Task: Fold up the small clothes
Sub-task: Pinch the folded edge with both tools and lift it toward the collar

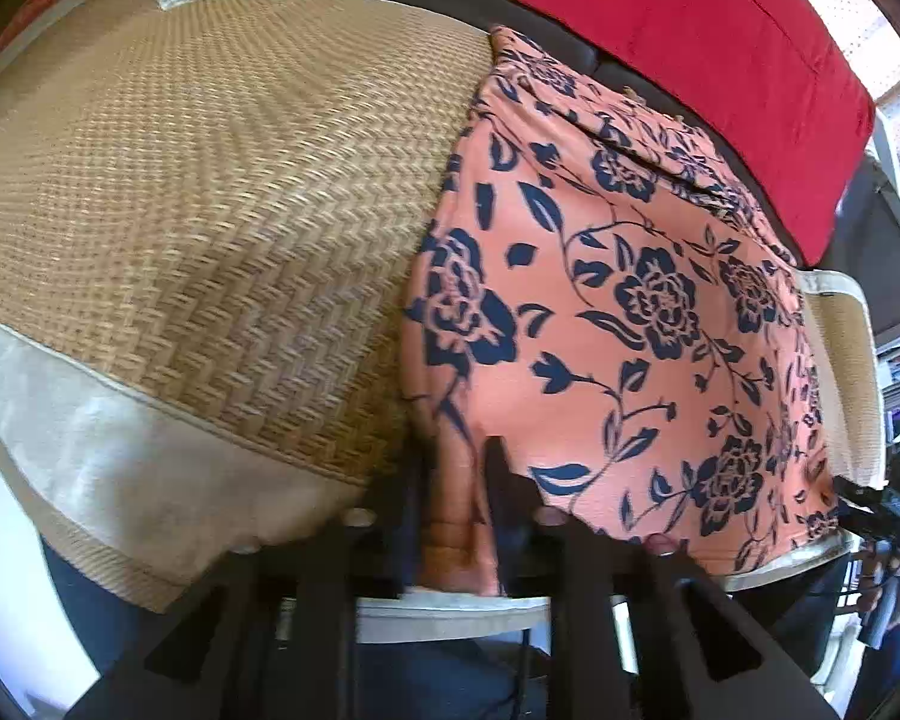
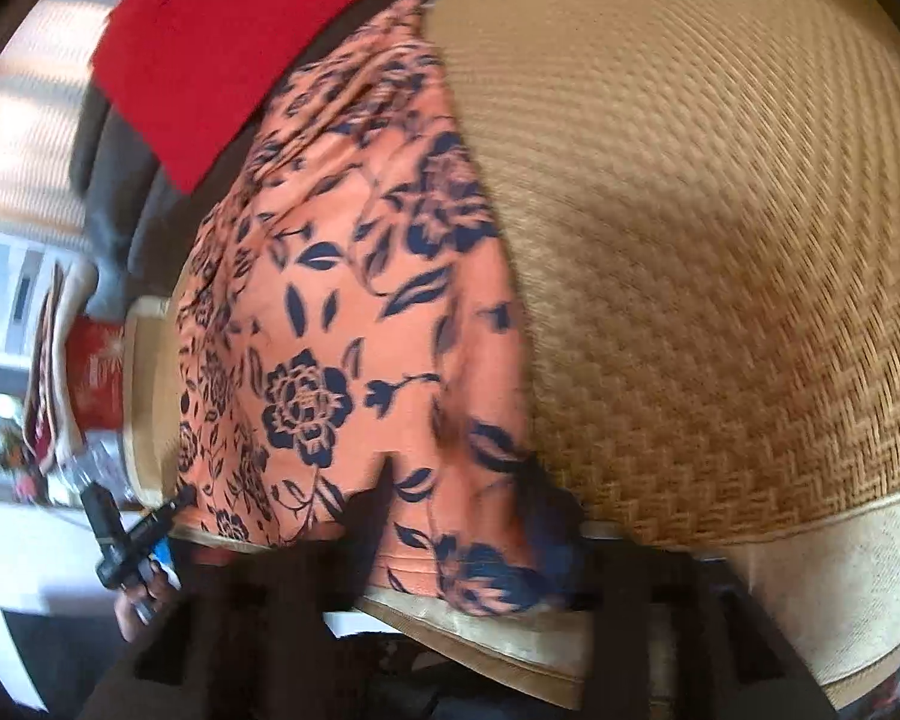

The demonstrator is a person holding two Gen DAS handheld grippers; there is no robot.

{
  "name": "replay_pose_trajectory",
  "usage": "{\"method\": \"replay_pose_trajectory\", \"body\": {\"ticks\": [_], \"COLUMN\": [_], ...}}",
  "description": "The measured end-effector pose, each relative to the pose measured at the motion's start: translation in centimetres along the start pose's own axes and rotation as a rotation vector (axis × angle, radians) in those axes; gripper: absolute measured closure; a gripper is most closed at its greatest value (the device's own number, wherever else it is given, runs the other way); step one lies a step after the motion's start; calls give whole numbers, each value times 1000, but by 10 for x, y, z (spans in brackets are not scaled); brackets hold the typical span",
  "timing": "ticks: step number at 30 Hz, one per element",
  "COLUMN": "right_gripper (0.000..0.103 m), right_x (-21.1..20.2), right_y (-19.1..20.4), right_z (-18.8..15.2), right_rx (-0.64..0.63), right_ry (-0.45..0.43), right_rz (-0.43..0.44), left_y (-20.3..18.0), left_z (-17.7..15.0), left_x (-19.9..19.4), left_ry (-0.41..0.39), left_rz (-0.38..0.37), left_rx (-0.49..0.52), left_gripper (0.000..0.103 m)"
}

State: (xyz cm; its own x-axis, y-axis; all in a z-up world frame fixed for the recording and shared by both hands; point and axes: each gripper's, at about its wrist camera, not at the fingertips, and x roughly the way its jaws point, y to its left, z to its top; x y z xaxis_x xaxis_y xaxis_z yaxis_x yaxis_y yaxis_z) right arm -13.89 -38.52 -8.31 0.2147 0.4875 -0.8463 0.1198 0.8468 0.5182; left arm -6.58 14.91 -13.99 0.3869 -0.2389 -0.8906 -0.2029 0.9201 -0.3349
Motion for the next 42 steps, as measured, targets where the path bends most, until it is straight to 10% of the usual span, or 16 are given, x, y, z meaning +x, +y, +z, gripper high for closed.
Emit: {"method": "replay_pose_trajectory", "body": {"ticks": [2, 4, 10, 14, 19, 24, 28, 35, 36, 39, 40, 42], "right_gripper": [47, 94, 94, 94, 94, 94, 94, 95, 94, 69, 36, 31], "right_x": [12, 19, -32, -3, -9, 17, 2, -31, -26, 9, 27, 44], "right_y": [9, 2, 1, -23, -17, -29, -17, 39, 45, 41, 30, 25], "right_z": [1, 3, 16, 12, 15, 20, 44, 205, 226, 286, 297, 296], "right_rx": [-38, 22, 90, 145, 141, 170, 163, 62, 76, 97, 150, 179], "right_ry": [34, 75, -59, 14, -13, 83, 42, -212, -246, -262, -269, -256], "right_rz": [-72, -31, 131, 120, 152, 107, 188, 393, 413, 374, 303, 226], "left_y": [-8, -15, -10, 4, -3, 5, -22, -74, -75, -65, -57, -37], "left_z": [-1, 1, 23, 17, 22, 24, 75, 242, 266, 304, 307, 299], "left_x": [0, -4, -47, -4, -19, 7, -26, -31, -14, 44, 56, 68], "left_ry": [-4, -10, -149, 3, -64, 54, -61, -325, -328, -294, -273, -229], "left_rz": [33, 34, -57, 1, -12, 35, -24, -133, -114, -22, 17, 40], "left_rx": [41, 66, 2, -23, -32, -36, 22, 122, 117, 81, 56, -27], "left_gripper": [76, 96, 96, 96, 96, 96, 96, 94, 93, 27, 29, 29]}}
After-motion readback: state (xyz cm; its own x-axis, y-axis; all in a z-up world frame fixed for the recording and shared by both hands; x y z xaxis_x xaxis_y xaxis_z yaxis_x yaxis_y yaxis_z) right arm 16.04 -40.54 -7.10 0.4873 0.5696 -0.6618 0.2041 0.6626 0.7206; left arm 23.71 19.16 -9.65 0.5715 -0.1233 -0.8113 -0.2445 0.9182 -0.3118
